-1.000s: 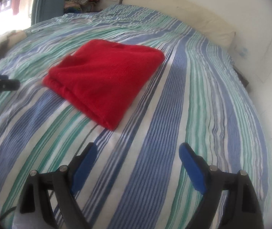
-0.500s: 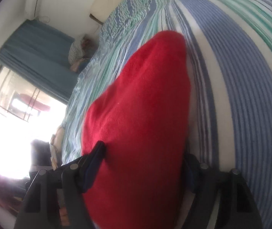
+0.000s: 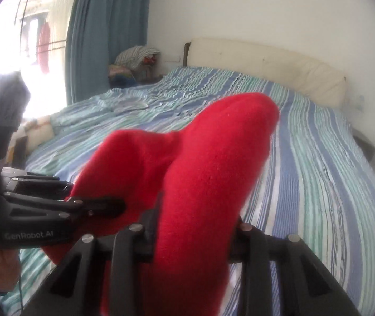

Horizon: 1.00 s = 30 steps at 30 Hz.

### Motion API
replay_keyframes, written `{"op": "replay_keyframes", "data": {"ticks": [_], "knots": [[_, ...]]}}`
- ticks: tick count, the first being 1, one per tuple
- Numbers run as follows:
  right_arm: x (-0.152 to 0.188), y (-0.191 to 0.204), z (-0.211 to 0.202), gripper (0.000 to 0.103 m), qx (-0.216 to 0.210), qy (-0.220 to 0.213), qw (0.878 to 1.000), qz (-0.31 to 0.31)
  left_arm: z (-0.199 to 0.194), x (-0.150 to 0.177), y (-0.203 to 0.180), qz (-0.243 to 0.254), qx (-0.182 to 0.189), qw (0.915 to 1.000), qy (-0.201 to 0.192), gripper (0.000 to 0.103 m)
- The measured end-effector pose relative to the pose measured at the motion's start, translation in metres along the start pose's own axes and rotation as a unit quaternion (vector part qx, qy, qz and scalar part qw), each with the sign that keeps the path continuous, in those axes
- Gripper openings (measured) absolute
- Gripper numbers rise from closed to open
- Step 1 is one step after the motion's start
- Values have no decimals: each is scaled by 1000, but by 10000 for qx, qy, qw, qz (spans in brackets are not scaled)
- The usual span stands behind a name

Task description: Fold small clothes

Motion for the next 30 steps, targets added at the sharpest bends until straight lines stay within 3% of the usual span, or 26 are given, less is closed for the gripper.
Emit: {"op": "replay_keyframes", "data": {"ticks": [2, 3, 4, 5, 6, 9, 12, 16, 25, 30], "knots": [[-11, -7, 1, 35, -263, 51, 9990, 348, 16, 7, 4, -92, -116, 9996, 247, 44], [-11, -13, 8, 42, -353, 205, 9975, 568, 31, 23, 11, -159, -222, 9984, 503, 67], [-4, -23, 16, 55, -404, 408, 9951, 811, 41, 43, 21, -217, -430, 9960, 753, 76], [9, -34, 22, 64, -348, 694, 9923, 970, 46, 63, 29, -247, -676, 9929, 946, 76], [26, -45, 27, 81, -184, 919, 9895, 1096, 47, 82, 33, -218, -829, 9907, 1053, 76], [81, -74, 14, 85, 409, 1355, 9849, 995, 23, 125, 36, 138, -1189, 9881, 969, 79], [128, -88, -21, 90, 1094, 1622, 9797, 437, -20, 147, 28, 488, -1730, 9823, 535, 100], [156, -77, -79, 95, 1546, 1567, 9755, 45, -68, 148, 13, 684, -2146, 9743, 26, 102], [151, -27, -165, 102, 1814, 894, 9793, 110, -99, 149, -10, 809, -2600, 9622, -44, 102], [154, -15, -182, 102, 1788, 860, 9798, 239, -105, 158, -21, 692, -2516, 9653, 73, 102]]}}
Point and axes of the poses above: each gripper's, at about its wrist camera, not at the fingertips, and z roughly the way its jaws point, y to its left, x to its underside, the point moved 10 cm from there along z, roughly the way its jaws point, and after that the axes turned 7 degrees about z, right-handed, at the moved point
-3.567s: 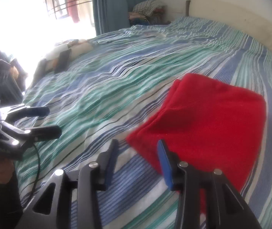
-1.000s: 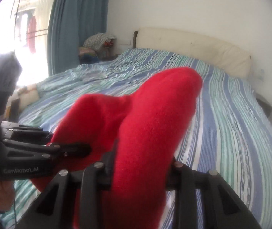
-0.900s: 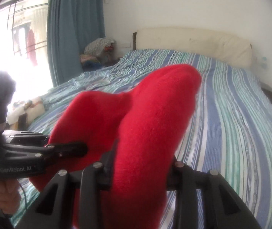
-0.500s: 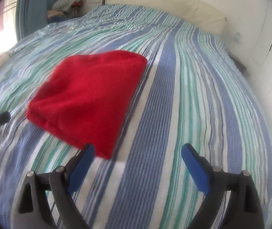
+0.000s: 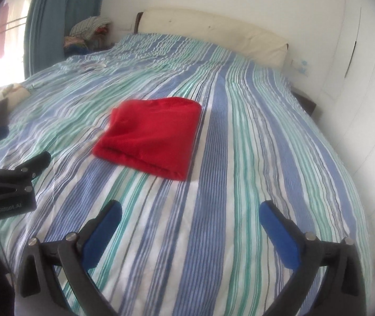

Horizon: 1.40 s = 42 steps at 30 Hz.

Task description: Fold small clothes

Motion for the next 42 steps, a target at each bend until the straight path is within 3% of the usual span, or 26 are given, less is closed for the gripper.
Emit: {"op": "replay_keyframes", "data": {"ticks": [6, 11, 15, 20, 27, 36, 42], "knots": [[2, -7, -15, 102, 59, -29, 9998, 179, -10, 2, 1, -112, -51, 9999, 26, 102], [-1, -10, -24, 102, 63, -62, 9995, 317, -5, 6, -7, 10, 133, 9998, 141, 102], [-3, -12, -28, 102, 86, -100, 9992, 377, -9, 5, -13, 44, 274, 9996, 92, 103], [-7, -14, -30, 102, 150, -108, 9991, 370, -16, 0, -12, 120, 137, 9998, 52, 103], [-7, -11, -31, 102, -5, 21, 9988, 498, -24, -8, -10, -103, 395, 9992, -47, 102], [-11, -12, -33, 102, 22, 26, 9988, 494, -27, -14, -7, -88, 342, 9993, -127, 102], [-10, -13, -31, 102, 19, 53, 9988, 490, -27, -13, -9, -197, 558, 9981, -147, 103]]}}
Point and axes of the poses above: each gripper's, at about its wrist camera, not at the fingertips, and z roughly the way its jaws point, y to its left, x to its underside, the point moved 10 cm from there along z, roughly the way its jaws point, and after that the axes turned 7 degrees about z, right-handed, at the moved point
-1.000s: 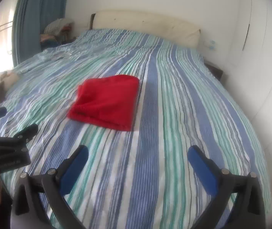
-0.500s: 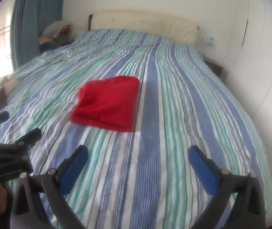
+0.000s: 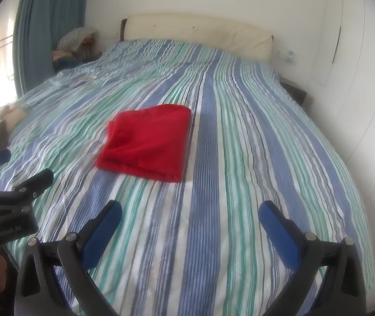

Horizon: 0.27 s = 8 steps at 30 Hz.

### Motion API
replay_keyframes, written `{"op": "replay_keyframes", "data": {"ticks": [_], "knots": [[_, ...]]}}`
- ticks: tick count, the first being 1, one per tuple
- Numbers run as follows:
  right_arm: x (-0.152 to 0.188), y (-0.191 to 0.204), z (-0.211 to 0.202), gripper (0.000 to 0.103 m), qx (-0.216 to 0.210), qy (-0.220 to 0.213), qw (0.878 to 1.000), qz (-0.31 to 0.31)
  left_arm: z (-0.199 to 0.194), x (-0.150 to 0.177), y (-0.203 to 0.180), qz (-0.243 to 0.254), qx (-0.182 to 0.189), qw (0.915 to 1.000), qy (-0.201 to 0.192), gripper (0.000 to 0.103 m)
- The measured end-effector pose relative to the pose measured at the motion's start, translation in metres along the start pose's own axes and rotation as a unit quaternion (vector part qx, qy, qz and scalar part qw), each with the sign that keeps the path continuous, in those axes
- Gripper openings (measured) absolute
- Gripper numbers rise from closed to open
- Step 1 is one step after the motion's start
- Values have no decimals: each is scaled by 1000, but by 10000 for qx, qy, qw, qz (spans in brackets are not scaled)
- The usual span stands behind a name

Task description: Fold small clothes

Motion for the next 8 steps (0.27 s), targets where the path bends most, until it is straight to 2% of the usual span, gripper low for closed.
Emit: {"op": "replay_keyframes", "data": {"ticks": [8], "knots": [[4, 1, 4, 102, -54, 54, 10000, 58, -4, -2, 0, 23, -174, 9998, -107, 103]]}}
Point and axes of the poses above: each gripper's, at about its wrist camera, not at the fingertips, and z roughly the way its jaws point, y to its left, x to its underside, the point moved 10 cm from there along z, roughly the way its jaws point, and after that the axes turned 7 degrees about z, right-handed, at the moved point
